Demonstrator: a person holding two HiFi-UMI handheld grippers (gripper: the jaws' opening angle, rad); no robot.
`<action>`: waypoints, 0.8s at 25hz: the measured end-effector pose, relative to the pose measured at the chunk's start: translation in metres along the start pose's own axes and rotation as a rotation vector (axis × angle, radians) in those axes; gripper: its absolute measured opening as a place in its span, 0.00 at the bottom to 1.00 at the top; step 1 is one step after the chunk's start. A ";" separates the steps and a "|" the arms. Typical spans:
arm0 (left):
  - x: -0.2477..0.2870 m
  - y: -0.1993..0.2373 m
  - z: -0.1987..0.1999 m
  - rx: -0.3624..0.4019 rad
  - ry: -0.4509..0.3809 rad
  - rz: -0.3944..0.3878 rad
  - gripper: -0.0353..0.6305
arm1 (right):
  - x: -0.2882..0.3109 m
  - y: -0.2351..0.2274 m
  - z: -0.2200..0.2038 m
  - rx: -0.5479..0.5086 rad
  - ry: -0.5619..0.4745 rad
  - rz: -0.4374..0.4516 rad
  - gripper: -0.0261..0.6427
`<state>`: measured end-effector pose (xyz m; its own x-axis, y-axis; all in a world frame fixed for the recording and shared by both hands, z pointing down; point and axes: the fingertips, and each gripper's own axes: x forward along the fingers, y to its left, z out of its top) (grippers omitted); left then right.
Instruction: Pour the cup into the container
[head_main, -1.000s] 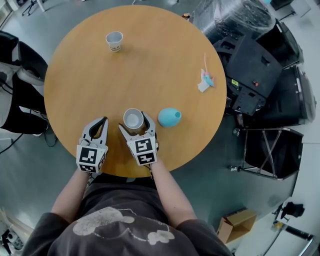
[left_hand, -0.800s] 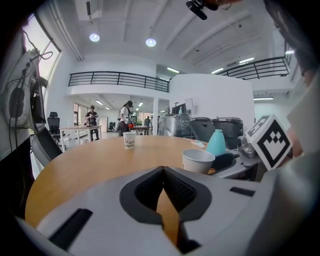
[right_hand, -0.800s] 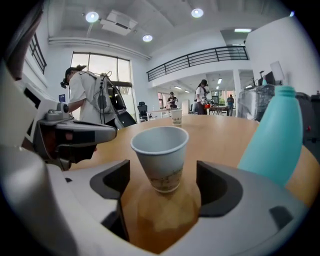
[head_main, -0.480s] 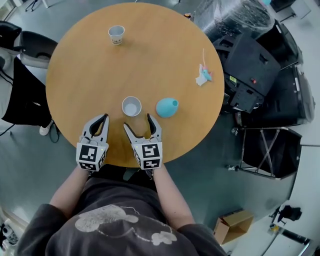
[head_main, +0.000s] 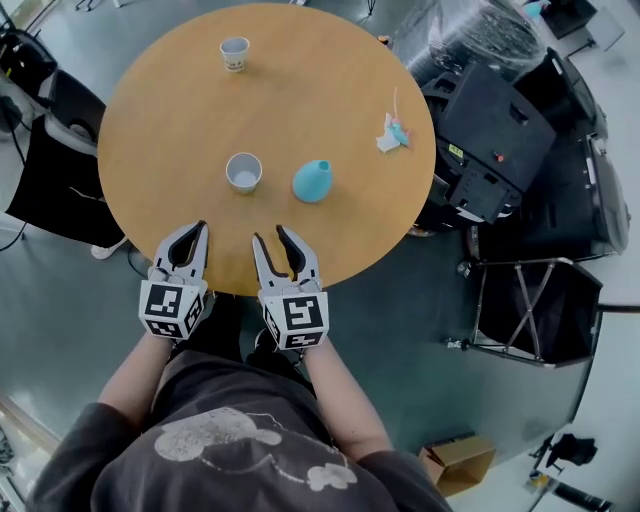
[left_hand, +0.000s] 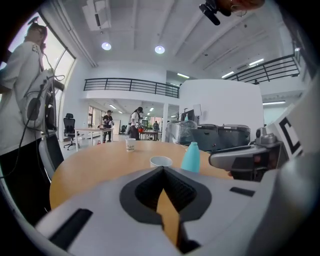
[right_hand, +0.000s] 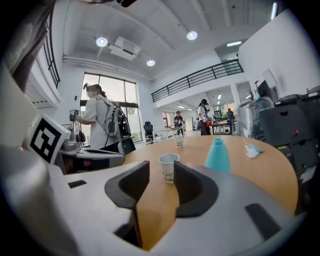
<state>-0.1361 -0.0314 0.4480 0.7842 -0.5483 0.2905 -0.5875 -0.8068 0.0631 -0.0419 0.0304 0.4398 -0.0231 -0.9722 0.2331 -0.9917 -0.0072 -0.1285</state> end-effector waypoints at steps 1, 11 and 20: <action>-0.006 -0.008 0.001 -0.008 -0.016 0.000 0.06 | -0.009 -0.002 0.001 -0.004 -0.007 0.000 0.24; -0.055 -0.068 0.004 -0.049 -0.026 0.013 0.06 | -0.083 0.006 0.015 -0.008 -0.038 0.023 0.02; -0.078 -0.108 0.024 -0.021 -0.074 -0.023 0.06 | -0.124 -0.005 0.016 -0.018 -0.027 -0.039 0.02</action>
<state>-0.1288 0.0931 0.3959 0.8098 -0.5450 0.2172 -0.5725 -0.8150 0.0896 -0.0316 0.1469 0.3959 0.0185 -0.9772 0.2116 -0.9938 -0.0411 -0.1029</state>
